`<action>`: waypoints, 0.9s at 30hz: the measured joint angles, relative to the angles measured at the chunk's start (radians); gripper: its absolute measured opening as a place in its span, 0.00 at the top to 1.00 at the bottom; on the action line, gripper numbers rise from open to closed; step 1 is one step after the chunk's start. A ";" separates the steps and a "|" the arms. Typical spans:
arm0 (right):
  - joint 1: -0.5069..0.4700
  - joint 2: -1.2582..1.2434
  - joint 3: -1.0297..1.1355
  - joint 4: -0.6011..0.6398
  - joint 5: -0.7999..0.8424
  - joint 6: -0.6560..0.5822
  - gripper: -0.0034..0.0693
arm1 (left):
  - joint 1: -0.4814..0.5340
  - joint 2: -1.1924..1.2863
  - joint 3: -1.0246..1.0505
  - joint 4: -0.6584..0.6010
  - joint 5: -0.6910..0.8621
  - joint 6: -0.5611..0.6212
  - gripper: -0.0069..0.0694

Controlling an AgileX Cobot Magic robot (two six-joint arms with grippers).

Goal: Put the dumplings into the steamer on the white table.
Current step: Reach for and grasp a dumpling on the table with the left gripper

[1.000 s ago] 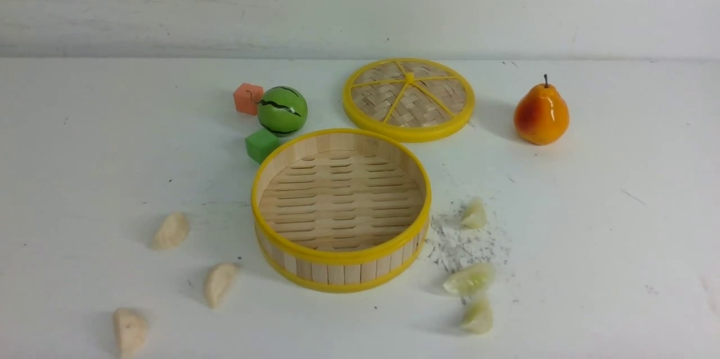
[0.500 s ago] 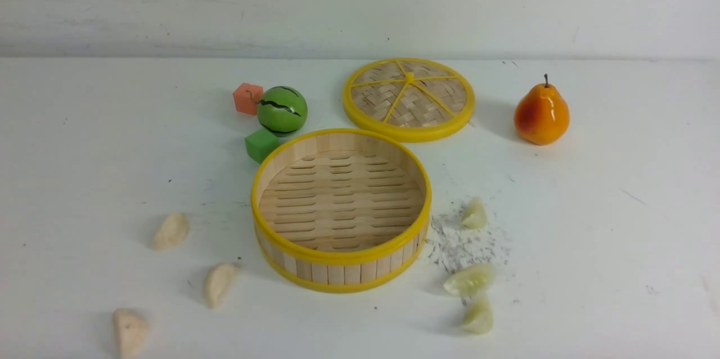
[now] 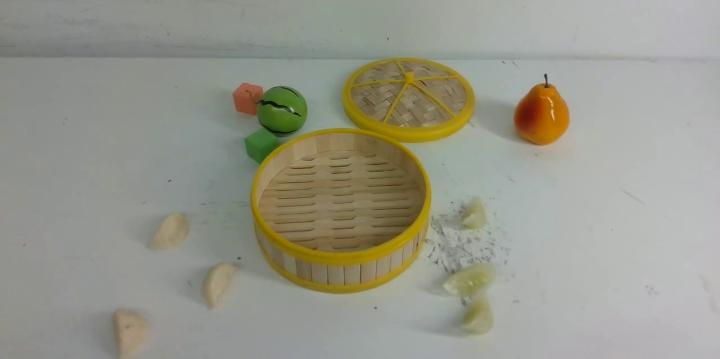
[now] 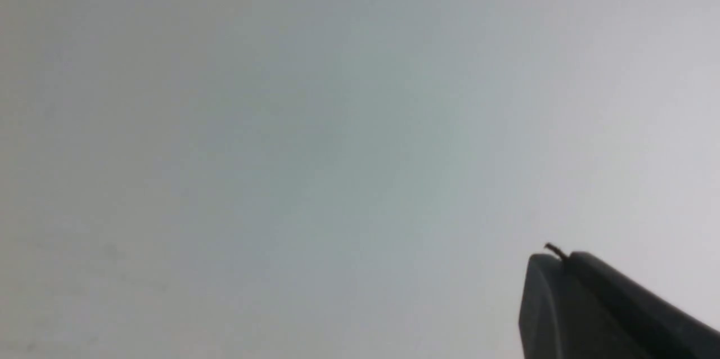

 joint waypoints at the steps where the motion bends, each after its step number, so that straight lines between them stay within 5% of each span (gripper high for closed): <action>1: 0.000 0.000 0.000 0.005 -0.053 0.062 0.62 | 0.000 0.000 0.000 -0.005 -0.062 -0.087 0.93; 6: 0.000 0.002 -0.066 0.024 -0.057 0.169 0.73 | 0.000 0.004 -0.092 -0.022 0.098 -0.303 0.93; 11: 0.000 0.136 -0.322 0.028 0.082 0.129 0.97 | 0.000 0.196 -0.410 0.057 0.388 -0.172 0.93; 15: 0.000 0.331 -0.495 0.027 0.285 0.039 0.96 | 0.000 0.459 -0.636 0.092 0.589 -0.031 0.93; 22: 0.000 0.646 -0.578 0.028 0.833 -0.004 0.96 | 0.000 0.871 -0.850 -0.016 1.136 -0.031 0.93; 27: 0.000 0.865 -0.580 0.127 1.031 -0.100 0.96 | 0.000 1.128 -0.888 -0.054 1.283 0.001 0.93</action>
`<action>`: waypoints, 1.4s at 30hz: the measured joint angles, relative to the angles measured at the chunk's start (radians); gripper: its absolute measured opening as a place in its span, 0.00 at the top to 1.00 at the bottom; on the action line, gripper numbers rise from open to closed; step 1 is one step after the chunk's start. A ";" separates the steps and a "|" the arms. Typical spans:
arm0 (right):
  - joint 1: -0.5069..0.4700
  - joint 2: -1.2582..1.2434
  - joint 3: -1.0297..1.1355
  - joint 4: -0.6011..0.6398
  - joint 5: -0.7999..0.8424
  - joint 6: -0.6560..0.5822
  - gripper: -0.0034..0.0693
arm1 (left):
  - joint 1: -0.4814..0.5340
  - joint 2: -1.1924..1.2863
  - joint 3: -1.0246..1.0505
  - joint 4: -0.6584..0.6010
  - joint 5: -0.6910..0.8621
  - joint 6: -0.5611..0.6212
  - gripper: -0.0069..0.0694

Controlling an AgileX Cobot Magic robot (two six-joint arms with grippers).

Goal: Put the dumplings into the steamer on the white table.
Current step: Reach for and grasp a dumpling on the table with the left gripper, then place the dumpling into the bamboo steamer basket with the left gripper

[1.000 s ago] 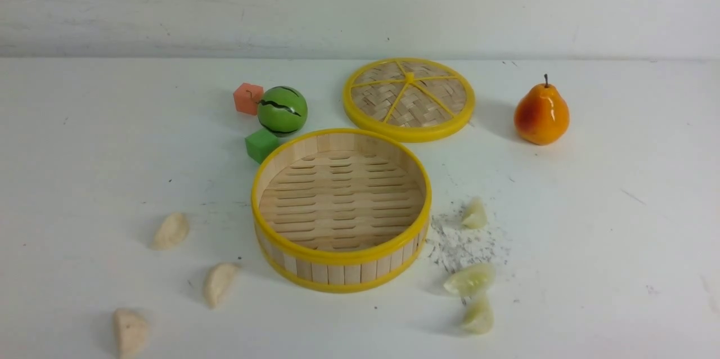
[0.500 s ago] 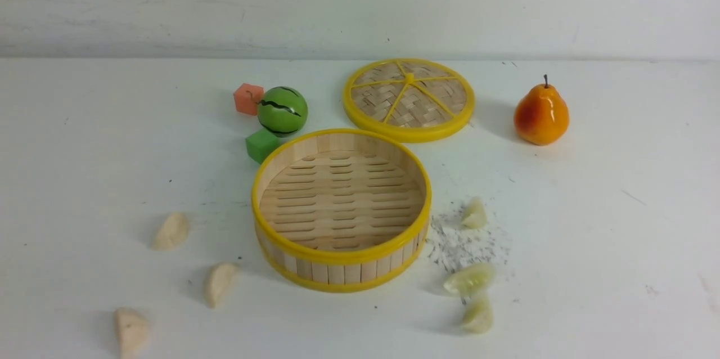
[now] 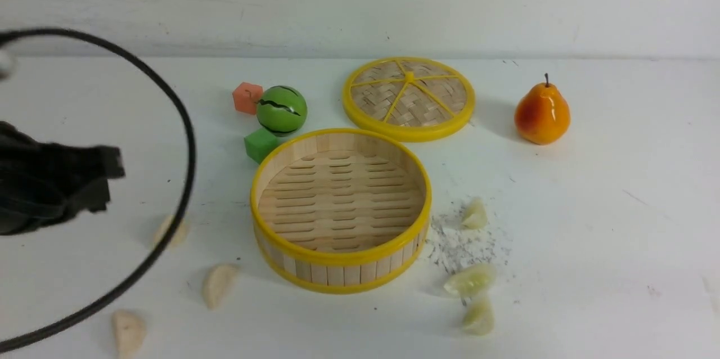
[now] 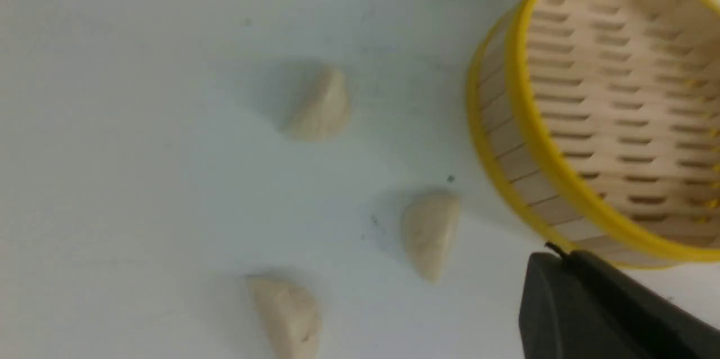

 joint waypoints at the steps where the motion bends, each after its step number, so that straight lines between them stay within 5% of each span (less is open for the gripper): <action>1: 0.000 0.039 -0.001 0.036 0.004 -0.047 0.96 | 0.000 0.036 -0.005 -0.001 0.001 0.008 0.93; 7: 0.037 0.166 -0.011 0.264 0.003 -0.342 0.96 | 0.000 0.233 -0.073 0.027 0.006 0.053 0.84; 12: 0.092 0.218 -0.013 0.509 0.010 -0.620 0.96 | 0.000 0.451 -0.196 0.094 -0.015 0.162 0.54; 16: 0.102 0.228 -0.013 0.665 0.048 -0.773 0.95 | 0.000 0.600 -0.270 0.198 -0.065 0.241 0.44; 24: 0.102 0.233 -0.018 0.833 0.107 -0.949 0.95 | 0.000 0.780 -0.318 0.292 -0.093 0.265 0.50; 27: 0.102 0.233 -0.018 0.868 0.108 -0.970 0.95 | 0.000 0.796 -0.327 0.286 -0.120 0.268 0.61; 33: 0.102 0.233 -0.018 0.886 0.107 -0.977 0.95 | 0.001 0.781 -0.330 0.237 -0.121 0.268 0.62; 37: 0.102 0.233 -0.018 0.886 0.099 -0.977 0.94 | 0.001 0.698 -0.360 0.095 -0.075 0.270 0.62; 42: 0.102 0.242 -0.018 0.886 0.069 -0.978 0.94 | 0.001 0.623 -0.514 -0.266 0.046 0.353 0.62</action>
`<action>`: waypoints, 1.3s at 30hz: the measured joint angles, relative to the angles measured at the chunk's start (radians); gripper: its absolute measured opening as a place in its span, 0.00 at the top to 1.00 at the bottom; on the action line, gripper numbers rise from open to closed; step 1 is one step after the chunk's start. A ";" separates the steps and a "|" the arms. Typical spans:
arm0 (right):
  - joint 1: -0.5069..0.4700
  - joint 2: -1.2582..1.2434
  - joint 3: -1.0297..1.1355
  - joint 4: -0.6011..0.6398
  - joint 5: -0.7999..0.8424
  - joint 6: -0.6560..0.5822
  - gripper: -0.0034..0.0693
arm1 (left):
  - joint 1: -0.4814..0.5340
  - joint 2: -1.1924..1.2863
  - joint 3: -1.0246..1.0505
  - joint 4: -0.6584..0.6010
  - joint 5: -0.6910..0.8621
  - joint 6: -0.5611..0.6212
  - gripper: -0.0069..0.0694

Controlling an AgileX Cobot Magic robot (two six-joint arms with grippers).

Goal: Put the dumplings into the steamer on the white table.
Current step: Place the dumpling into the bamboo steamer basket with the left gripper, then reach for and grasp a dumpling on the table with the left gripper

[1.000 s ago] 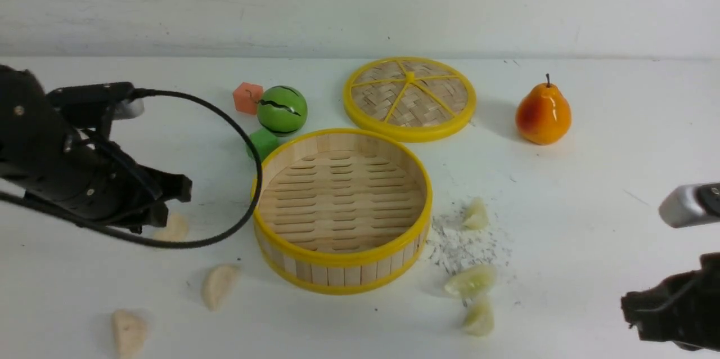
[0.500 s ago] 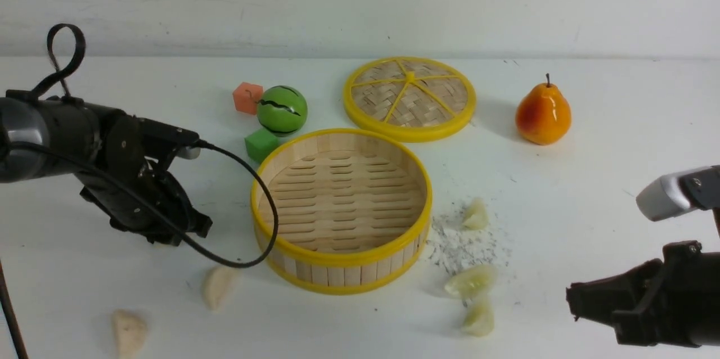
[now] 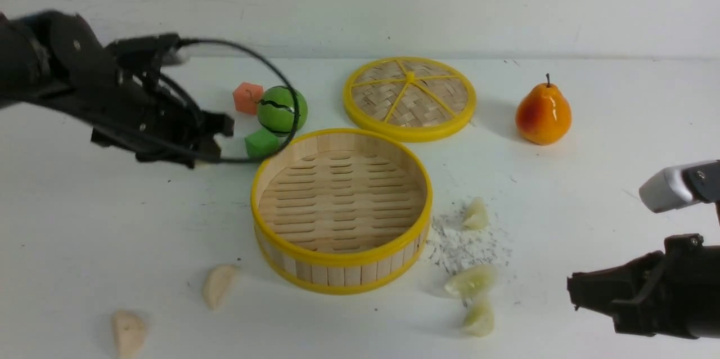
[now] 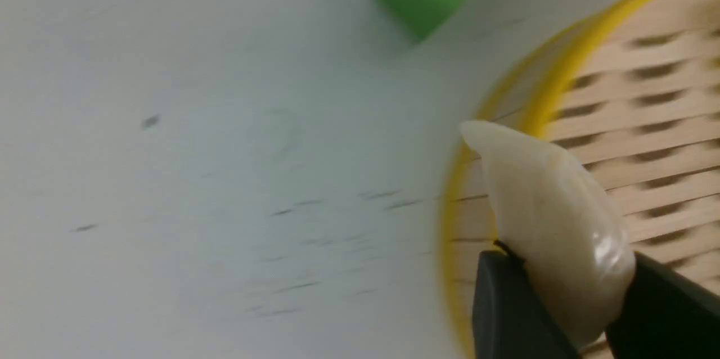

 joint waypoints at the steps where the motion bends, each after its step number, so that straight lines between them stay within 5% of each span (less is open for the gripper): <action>1: 0.000 0.005 0.000 0.002 -0.002 0.000 0.94 | -0.002 0.001 -0.023 -0.042 0.023 0.022 0.62; 4: 0.000 0.039 0.000 0.007 -0.005 0.000 0.93 | -0.029 0.036 -0.090 -0.187 0.077 0.094 0.62; 8: 0.000 0.090 0.000 0.031 0.008 0.000 0.92 | -0.096 0.131 -0.146 -0.219 0.074 0.132 0.62; 20: 0.000 0.113 0.000 0.053 0.053 0.000 0.91 | -0.210 0.342 -0.185 -0.021 -0.123 0.078 0.62; 27: 0.000 0.113 0.000 0.058 0.059 0.000 0.91 | -0.210 0.352 -0.186 0.005 -0.125 0.056 0.38; 32: 0.000 0.113 0.000 0.058 0.065 -0.026 0.90 | -0.210 0.269 -0.215 0.089 -0.022 -0.096 0.30; 39: 0.000 0.113 0.000 0.058 0.067 -0.044 0.90 | -0.209 -0.013 -0.210 0.429 0.274 -0.429 0.34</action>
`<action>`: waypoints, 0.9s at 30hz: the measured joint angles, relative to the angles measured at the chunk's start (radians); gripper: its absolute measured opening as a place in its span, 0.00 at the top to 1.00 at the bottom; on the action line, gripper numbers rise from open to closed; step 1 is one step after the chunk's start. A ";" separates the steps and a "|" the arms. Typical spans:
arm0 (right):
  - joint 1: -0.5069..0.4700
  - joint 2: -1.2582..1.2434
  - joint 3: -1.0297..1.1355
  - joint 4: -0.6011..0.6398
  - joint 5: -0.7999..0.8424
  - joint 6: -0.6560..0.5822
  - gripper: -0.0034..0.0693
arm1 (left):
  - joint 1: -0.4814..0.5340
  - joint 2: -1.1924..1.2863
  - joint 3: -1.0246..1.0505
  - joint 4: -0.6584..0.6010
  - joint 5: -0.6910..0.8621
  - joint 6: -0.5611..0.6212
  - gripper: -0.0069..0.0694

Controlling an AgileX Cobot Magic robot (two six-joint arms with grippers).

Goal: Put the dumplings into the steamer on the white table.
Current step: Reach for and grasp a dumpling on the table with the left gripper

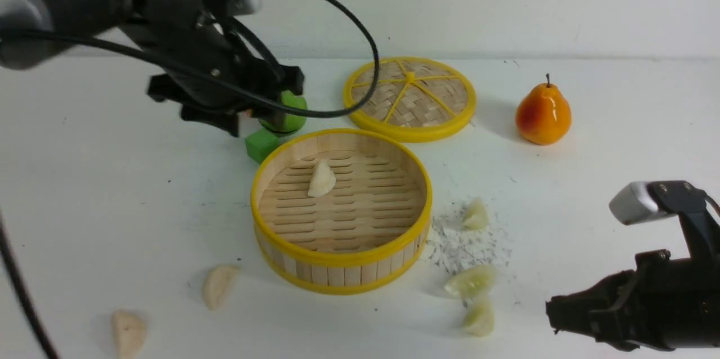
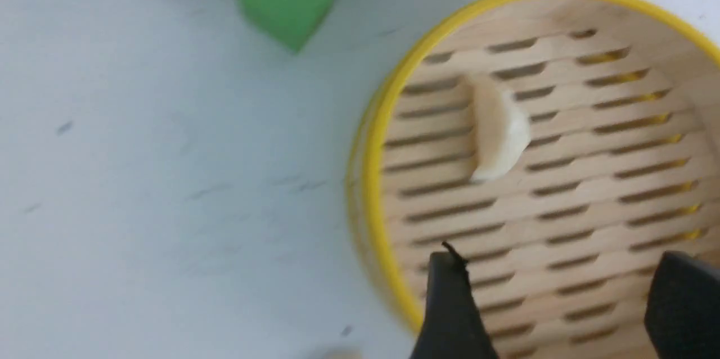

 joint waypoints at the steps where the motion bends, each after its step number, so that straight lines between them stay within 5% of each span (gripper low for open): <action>1: 0.000 0.000 0.000 0.000 0.000 -0.001 0.89 | 0.000 -0.024 0.022 0.027 0.019 -0.020 0.35; 8: 0.000 0.000 0.000 0.006 -0.005 -0.024 0.89 | 0.000 -0.262 0.554 0.178 -0.123 -0.293 0.42; 13: 0.000 0.000 0.000 0.023 -0.010 -0.024 0.89 | 0.000 -0.267 0.755 0.230 -0.242 -0.493 0.41; 21: 0.000 0.000 0.000 0.024 -0.010 -0.026 0.89 | 0.000 -0.227 0.791 0.395 -0.284 -0.708 0.33; 27: 0.000 0.000 0.000 0.025 -0.010 -0.026 0.89 | 0.000 -0.177 0.791 0.426 -0.289 -0.741 0.33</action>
